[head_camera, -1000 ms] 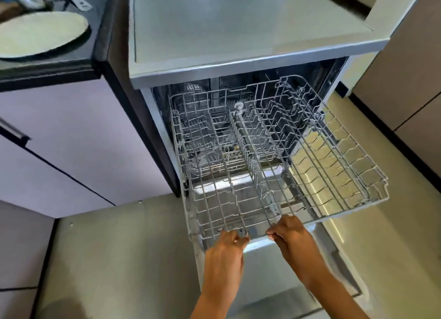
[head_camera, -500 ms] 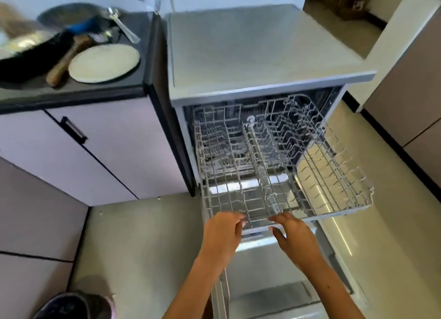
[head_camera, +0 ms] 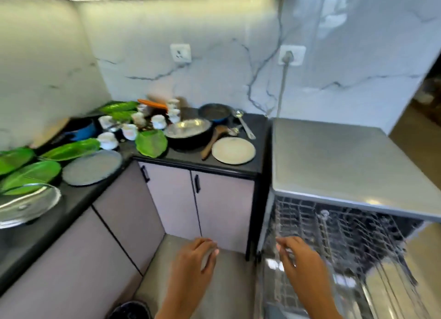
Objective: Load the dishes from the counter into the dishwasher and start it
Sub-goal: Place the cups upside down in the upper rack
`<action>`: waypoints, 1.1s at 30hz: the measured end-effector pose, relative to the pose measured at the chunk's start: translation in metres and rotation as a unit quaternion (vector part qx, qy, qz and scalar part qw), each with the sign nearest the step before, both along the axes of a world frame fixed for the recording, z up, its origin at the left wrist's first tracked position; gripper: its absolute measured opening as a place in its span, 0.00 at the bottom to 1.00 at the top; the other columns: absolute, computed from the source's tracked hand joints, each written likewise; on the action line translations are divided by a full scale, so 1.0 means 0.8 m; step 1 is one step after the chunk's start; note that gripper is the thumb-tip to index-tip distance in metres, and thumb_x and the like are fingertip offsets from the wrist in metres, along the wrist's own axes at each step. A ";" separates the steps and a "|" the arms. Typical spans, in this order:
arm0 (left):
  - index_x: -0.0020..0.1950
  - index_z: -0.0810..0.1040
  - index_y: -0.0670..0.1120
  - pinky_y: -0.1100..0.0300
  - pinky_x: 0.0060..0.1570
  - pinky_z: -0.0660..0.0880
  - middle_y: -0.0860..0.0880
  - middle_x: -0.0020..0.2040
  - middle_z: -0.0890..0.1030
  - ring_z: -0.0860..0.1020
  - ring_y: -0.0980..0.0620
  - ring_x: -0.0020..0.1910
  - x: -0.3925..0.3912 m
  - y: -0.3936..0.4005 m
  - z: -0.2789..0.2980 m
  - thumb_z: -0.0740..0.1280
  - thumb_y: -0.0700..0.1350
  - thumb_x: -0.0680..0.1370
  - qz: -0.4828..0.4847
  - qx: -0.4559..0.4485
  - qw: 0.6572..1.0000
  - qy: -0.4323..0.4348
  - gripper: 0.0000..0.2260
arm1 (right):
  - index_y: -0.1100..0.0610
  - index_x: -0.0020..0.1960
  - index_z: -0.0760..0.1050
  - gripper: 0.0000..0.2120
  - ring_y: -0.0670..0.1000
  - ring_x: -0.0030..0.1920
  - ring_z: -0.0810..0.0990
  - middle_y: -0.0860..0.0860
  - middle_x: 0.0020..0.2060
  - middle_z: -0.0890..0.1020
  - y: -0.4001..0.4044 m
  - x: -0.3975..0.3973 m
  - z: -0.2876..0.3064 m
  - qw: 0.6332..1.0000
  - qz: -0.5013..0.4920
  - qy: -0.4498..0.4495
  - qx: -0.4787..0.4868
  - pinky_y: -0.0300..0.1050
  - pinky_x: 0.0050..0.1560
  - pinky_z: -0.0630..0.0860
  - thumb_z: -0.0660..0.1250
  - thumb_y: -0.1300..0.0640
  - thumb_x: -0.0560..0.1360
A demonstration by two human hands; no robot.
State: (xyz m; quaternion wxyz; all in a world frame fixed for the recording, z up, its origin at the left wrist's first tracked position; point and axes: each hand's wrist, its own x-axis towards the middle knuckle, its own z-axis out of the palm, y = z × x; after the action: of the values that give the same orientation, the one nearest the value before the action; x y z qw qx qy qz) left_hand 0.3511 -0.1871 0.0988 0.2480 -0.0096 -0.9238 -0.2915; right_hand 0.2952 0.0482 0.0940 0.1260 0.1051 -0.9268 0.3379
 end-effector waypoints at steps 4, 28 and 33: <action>0.42 0.82 0.55 0.75 0.38 0.69 0.62 0.46 0.77 0.76 0.63 0.43 -0.040 -0.098 0.001 0.61 0.54 0.71 0.065 0.007 0.998 0.016 0.11 | 0.51 0.43 0.81 0.04 0.44 0.39 0.76 0.46 0.39 0.82 -0.107 -0.072 0.009 0.997 0.026 0.071 -0.020 0.33 0.36 0.69 0.69 0.58 0.69; 0.61 0.78 0.42 0.53 0.57 0.72 0.44 0.62 0.76 0.74 0.43 0.61 -0.399 -0.578 -0.004 0.69 0.42 0.75 0.267 -0.010 0.962 -0.060 0.15 | 0.53 0.47 0.81 0.05 0.49 0.39 0.81 0.47 0.42 0.83 -0.639 -0.463 0.001 0.972 0.233 0.018 -0.026 0.43 0.38 0.75 0.70 0.60 0.72; 0.72 0.64 0.38 0.50 0.69 0.59 0.40 0.73 0.63 0.61 0.40 0.72 -0.486 -0.657 -0.016 0.72 0.47 0.73 0.299 -0.049 0.941 -0.147 0.32 | 0.51 0.47 0.80 0.05 0.48 0.40 0.80 0.45 0.42 0.81 -0.703 -0.541 0.002 0.952 0.304 0.022 0.001 0.36 0.38 0.70 0.67 0.57 0.74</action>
State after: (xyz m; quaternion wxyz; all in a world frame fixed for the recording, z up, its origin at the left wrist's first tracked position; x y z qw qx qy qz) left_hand -0.0375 -0.7128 0.0861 0.1847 0.2981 -0.9235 -0.1559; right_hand -0.1373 -0.5142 0.0956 0.0370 0.3897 -0.8482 0.3569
